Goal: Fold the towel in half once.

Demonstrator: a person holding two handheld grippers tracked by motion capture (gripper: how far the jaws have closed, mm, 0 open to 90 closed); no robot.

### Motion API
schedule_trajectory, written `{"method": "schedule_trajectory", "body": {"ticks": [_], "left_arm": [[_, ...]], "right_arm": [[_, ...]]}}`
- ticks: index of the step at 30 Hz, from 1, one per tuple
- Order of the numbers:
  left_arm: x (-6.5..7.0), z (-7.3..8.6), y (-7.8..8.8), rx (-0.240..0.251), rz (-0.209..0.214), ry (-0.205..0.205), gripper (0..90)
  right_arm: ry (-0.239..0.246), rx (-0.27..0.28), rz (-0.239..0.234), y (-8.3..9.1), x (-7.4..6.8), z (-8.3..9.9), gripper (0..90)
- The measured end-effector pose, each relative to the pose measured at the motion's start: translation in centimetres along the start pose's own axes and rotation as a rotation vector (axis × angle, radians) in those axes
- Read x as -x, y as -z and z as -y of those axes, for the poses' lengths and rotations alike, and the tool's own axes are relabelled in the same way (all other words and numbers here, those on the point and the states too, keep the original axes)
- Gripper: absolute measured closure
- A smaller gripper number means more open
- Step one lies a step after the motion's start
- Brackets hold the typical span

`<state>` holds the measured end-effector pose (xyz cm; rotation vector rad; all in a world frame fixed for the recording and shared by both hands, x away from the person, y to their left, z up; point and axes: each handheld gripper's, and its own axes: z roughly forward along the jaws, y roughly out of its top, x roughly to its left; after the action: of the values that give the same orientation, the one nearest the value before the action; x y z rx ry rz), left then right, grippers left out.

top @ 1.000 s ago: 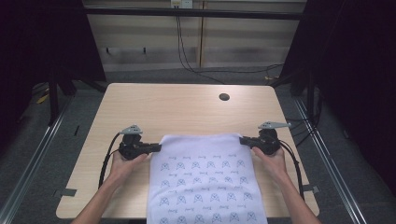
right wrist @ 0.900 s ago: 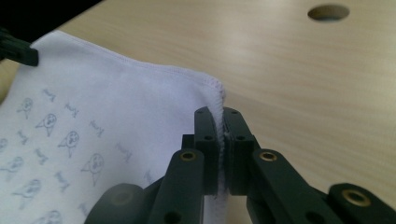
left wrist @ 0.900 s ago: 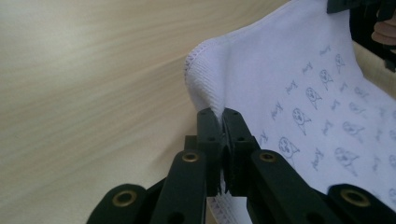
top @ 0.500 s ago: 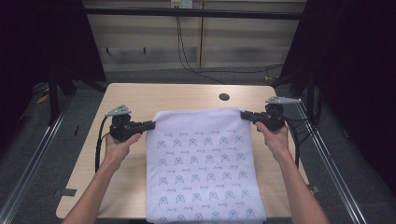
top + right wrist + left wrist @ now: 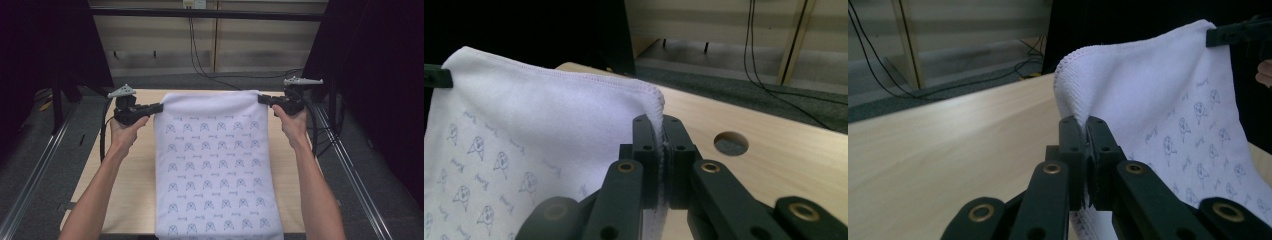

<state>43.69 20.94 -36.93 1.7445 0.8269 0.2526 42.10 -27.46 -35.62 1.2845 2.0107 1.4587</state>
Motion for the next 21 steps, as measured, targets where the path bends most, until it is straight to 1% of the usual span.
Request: {"method": "schedule_trajectory", "body": {"ticks": [1,3,4,5,6,7,8,9,10,11,12,13,14,15,16,17,18,19,20,21], "left_arm": [[-0.1,-0.7,-0.1,0.021,-0.002,0.004,87.3],[-0.2,-2.0,-0.1,0.033,-0.007,-0.007,87.3],[-0.1,-2.8,-0.1,0.041,-0.016,-0.017,87.3],[-0.1,-3.3,-0.1,0.054,-0.015,-0.018,87.3],[0.2,-4.2,0.1,0.069,-0.016,-0.027,87.3],[0.4,-4.7,0.3,0.078,-0.015,-0.032,87.3],[0.8,-5.4,0.7,0.088,-0.013,-0.045,87.3],[1.1,-5.6,0.9,0.094,-0.014,-0.063,87.3],[1.5,-5.7,1.3,0.093,0.002,-0.076,87.4],[1.7,-5.4,1.6,0.080,0.011,-0.088,87.4],[1.9,-5.0,1.8,0.068,0.008,-0.099,87.4],[2.0,-4.5,2.0,0.065,0.012,-0.097,87.3],[2.1,-3.8,2.2,0.057,0.028,-0.090,87.3],[2.3,-3.2,2.4,0.041,0.029,-0.093,87.3],[2.6,-2.5,2.6,0.037,0.044,-0.094,87.3],[2.9,-1.9,2.9,0.036,0.056,-0.093,87.3],[3.3,-1.4,3.2,0.024,0.060,-0.100,87.3],[3.9,-0.7,3.8,0.016,0.069,-0.113,87.3],[4.4,-0.1,4.3,0.015,0.088,-0.100,87.3],[5.0,0.5,4.9,0.010,0.097,-0.106,87.3]], "right_arm": [[-0.003,0.008,0.005,0.0,0.1,-0.5,86.8],[-0.004,0.033,0.012,0.3,0.3,-1.7,86.8],[-0.004,0.043,0.017,0.5,0.4,-2.4,86.9],[-0.004,0.056,0.023,0.8,0.4,-3.0,86.9],[-0.003,0.064,0.026,0.9,0.4,-3.5,86.9],[-0.001,0.084,0.030,1.3,0.3,-4.4,86.9],[-0.002,0.099,0.028,1.5,0.2,-4.8,86.9],[0.007,0.108,0.026,1.9,0.0,-5.3,87.0],[0.021,0.106,0.029,2.1,-0.2,-5.5,87.0],[0.042,0.092,0.029,2.4,-0.4,-5.6,87.0],[0.052,0.088,0.021,2.6,-0.6,-5.4,87.0],[0.053,0.083,0.012,2.8,-0.7,-5.0,87.0],[0.054,0.083,0.002,3.0,-0.7,-4.6,87.0],[0.051,0.085,-0.019,3.2,-0.8,-3.8,87.0],[0.057,0.078,-0.028,3.5,-0.9,-3.2,87.0],[0.058,0.076,-0.040,3.8,-1.1,-2.5,87.0],[0.060,0.083,-0.061,4.2,-1.3,-1.9,87.0],[0.064,0.079,-0.073,4.5,-1.6,-1.4,87.0],[0.077,0.064,-0.080,5.1,-2.0,-0.6,87.0],[0.082,0.066,-0.098,5.7,-2.4,0.0,87.0]]}}
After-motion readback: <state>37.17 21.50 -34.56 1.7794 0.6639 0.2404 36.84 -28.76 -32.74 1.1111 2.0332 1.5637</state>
